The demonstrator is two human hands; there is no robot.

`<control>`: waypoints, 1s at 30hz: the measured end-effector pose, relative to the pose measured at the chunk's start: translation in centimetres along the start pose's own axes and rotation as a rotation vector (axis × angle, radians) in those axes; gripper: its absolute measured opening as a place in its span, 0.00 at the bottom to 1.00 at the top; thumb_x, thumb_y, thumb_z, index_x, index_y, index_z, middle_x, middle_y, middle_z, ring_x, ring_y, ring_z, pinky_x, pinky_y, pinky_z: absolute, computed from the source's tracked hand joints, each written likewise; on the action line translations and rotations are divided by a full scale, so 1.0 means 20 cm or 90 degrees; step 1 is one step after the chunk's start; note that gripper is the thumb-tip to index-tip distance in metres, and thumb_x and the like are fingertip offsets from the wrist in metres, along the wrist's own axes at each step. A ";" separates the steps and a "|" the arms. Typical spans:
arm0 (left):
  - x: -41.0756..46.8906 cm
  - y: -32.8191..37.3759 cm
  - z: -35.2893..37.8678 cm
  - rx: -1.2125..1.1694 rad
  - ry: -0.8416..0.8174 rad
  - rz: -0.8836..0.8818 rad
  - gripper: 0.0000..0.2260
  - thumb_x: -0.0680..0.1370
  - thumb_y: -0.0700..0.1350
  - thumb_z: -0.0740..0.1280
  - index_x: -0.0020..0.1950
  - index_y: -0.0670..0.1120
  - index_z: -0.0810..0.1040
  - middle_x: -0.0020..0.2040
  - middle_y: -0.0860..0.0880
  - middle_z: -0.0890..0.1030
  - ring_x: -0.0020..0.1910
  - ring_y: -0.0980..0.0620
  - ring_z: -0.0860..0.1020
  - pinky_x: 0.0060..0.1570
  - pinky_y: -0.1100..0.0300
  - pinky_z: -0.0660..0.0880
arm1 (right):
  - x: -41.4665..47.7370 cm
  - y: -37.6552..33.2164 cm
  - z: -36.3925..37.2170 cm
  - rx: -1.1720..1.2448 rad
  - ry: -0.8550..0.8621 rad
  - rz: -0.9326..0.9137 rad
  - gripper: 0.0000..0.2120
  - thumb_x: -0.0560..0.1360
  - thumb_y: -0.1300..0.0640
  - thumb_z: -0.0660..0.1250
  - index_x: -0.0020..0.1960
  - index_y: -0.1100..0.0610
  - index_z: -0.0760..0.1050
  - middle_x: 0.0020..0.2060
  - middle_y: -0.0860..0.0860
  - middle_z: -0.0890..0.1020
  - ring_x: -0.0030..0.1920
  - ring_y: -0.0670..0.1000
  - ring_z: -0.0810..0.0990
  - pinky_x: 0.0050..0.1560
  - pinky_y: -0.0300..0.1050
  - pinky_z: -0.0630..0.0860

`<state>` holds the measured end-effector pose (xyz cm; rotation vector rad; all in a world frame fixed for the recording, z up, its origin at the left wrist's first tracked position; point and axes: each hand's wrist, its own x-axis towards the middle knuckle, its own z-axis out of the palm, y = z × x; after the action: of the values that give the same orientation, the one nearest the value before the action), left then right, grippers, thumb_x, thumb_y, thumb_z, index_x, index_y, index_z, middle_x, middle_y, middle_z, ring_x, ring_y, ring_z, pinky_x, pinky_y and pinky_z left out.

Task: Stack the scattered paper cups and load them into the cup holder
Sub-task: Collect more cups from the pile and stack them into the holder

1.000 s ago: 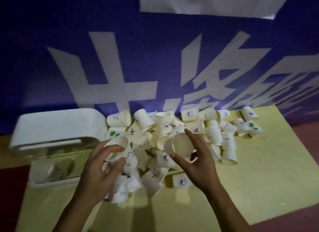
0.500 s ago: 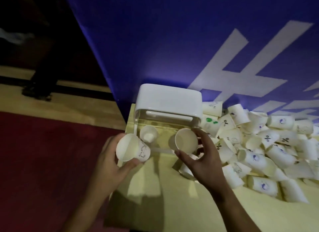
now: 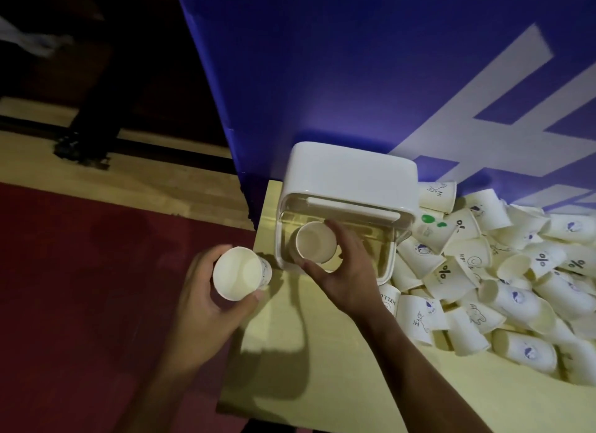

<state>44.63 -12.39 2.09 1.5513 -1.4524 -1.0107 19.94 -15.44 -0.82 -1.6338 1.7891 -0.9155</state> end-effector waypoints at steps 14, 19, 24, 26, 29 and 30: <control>0.10 0.01 0.07 0.018 0.004 -0.002 0.36 0.65 0.56 0.84 0.69 0.61 0.71 0.66 0.62 0.75 0.65 0.55 0.76 0.59 0.53 0.78 | 0.06 0.16 0.21 -0.079 -0.036 0.063 0.40 0.67 0.42 0.80 0.75 0.53 0.71 0.68 0.49 0.77 0.67 0.52 0.75 0.65 0.53 0.75; 0.15 0.02 0.13 -0.008 -0.011 -0.005 0.36 0.63 0.60 0.81 0.68 0.59 0.72 0.65 0.57 0.77 0.63 0.51 0.78 0.58 0.45 0.79 | 0.03 0.14 0.17 -0.050 -0.051 0.059 0.41 0.71 0.36 0.73 0.77 0.52 0.67 0.71 0.49 0.74 0.70 0.49 0.71 0.69 0.47 0.71; 0.20 0.11 0.21 -0.008 -0.032 0.052 0.34 0.64 0.48 0.85 0.67 0.53 0.75 0.64 0.56 0.77 0.63 0.54 0.78 0.57 0.53 0.79 | -0.05 -0.01 0.02 0.170 0.053 0.119 0.16 0.80 0.56 0.68 0.68 0.49 0.78 0.63 0.39 0.81 0.67 0.42 0.77 0.65 0.51 0.76; 0.23 0.16 0.27 -0.006 -0.063 0.079 0.34 0.65 0.45 0.85 0.67 0.52 0.76 0.64 0.55 0.76 0.63 0.54 0.77 0.58 0.54 0.79 | -0.05 -0.08 -0.03 0.265 0.044 0.141 0.14 0.82 0.55 0.68 0.67 0.48 0.79 0.62 0.40 0.82 0.66 0.44 0.78 0.65 0.48 0.76; 0.27 0.19 0.36 0.041 -0.086 0.117 0.34 0.65 0.47 0.84 0.68 0.51 0.76 0.64 0.56 0.75 0.63 0.55 0.77 0.58 0.54 0.78 | -0.02 -0.12 -0.08 0.280 0.032 0.109 0.14 0.82 0.53 0.67 0.67 0.51 0.80 0.62 0.41 0.83 0.67 0.46 0.78 0.66 0.48 0.75; 0.28 0.18 0.38 0.050 -0.088 0.127 0.34 0.65 0.47 0.84 0.68 0.50 0.77 0.64 0.55 0.75 0.63 0.55 0.77 0.58 0.53 0.78 | -0.02 -0.11 -0.08 0.273 0.029 0.101 0.14 0.83 0.54 0.67 0.67 0.52 0.80 0.62 0.41 0.83 0.67 0.46 0.78 0.66 0.49 0.76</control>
<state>36.38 -18.34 2.16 1.3804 -1.7245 -0.9670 20.15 -14.99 1.93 -1.1928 1.5862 -1.1728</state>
